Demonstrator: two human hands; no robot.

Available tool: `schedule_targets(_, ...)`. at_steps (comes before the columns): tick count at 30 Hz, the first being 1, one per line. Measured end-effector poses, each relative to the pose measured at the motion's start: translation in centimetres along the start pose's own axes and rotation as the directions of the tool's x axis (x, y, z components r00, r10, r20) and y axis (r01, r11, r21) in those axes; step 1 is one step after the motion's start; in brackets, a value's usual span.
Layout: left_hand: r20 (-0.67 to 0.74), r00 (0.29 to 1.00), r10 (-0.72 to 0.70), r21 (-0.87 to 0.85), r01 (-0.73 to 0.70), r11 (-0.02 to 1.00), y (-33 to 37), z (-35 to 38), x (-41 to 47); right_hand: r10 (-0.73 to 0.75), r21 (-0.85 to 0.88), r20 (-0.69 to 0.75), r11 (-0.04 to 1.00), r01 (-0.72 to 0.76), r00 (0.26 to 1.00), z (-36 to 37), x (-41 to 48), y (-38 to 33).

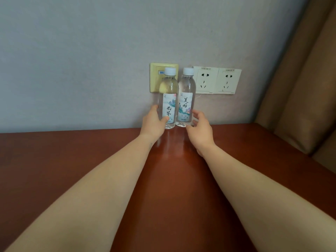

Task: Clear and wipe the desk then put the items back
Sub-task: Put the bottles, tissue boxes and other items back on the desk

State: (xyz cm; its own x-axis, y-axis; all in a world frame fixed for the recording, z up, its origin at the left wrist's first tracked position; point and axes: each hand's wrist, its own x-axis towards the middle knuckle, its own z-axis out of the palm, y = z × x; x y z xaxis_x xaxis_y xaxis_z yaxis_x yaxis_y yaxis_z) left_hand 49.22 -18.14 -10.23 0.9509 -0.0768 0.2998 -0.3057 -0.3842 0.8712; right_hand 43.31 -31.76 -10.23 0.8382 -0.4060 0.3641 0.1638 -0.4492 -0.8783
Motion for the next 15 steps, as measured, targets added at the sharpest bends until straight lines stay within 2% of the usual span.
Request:
schedule_targets(5,-0.096,0.995,-0.02,0.001,0.02,1.0,1.4,-0.1,-2.3,-0.024,-0.024,-0.191,1.0,0.02,0.981,-0.8,-1.5,-0.7)
schedule_targets(11,-0.102,0.992,0.071,0.037,-0.068,0.997,6.1,-0.7,-4.6,-0.05,-0.084,-0.095,0.996,0.043,0.994,-2.7,-5.1,-2.0)
schedule_targets(15,-0.11,0.99,0.093,0.035,-0.09,0.995,9.2,-0.7,-6.8,-0.064,-0.127,-0.108,0.991,0.05,0.992,-6.2,-6.7,-4.0)
